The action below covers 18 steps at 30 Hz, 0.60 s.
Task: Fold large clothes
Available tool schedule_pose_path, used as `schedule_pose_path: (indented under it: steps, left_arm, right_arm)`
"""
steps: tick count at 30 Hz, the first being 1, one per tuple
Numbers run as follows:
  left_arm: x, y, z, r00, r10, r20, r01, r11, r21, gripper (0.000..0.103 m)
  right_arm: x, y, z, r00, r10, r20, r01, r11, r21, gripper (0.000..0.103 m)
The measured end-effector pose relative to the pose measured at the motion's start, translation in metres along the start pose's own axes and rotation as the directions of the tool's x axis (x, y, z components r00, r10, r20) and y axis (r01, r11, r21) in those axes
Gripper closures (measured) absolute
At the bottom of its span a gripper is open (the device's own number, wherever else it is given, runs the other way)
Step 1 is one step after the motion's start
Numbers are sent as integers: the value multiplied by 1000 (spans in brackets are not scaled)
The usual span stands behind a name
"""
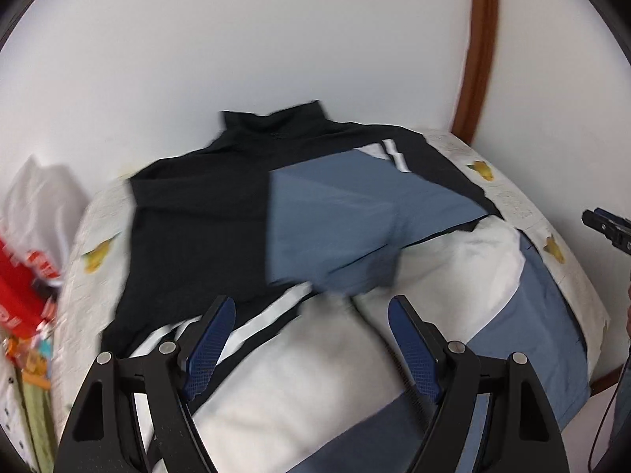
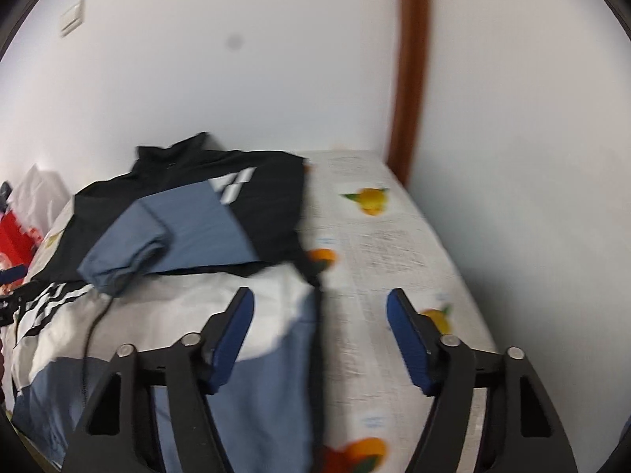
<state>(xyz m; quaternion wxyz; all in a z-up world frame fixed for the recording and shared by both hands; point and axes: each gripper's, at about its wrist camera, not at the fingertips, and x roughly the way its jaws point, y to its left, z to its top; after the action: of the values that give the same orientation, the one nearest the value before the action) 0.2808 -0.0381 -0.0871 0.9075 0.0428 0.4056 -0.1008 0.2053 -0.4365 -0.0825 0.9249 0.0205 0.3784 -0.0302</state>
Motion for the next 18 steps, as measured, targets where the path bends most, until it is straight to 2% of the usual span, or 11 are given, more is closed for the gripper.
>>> schedule_pose_path:
  steps: [3, 5, 9, 12, 15, 17, 18]
  left_arm:
    - [26, -20, 14, 999, -39, -28, 40, 999, 25, 25]
    - [48, -34, 21, 998, -40, -43, 43, 997, 58, 25]
    - [81, -48, 24, 995, -55, -83, 62, 995, 79, 25]
    - [107, -54, 21, 992, -40, -116, 50, 995, 84, 30]
    - [125, -57, 16, 990, 2, -139, 12, 995, 100, 49]
    - [125, -55, 16, 993, 28, -111, -17, 995, 100, 72]
    - [122, -52, 18, 995, 11, -103, -2, 996, 88, 78]
  right_arm:
    - [0, -26, -3, 1000, -14, 5, 14, 1000, 28, 47]
    - [3, -40, -6, 1000, -5, 5, 5, 999, 50, 47]
    - [20, -58, -14, 997, 74, -14, -73, 994, 85, 47]
    - [30, -58, -19, 997, 73, -23, -71, 995, 70, 47]
    - [43, -56, -23, 996, 73, -48, -70, 995, 66, 47]
    - [48, -52, -24, 995, 78, -58, -75, 995, 60, 47]
    - [50, -48, -23, 995, 82, -61, -79, 995, 54, 47]
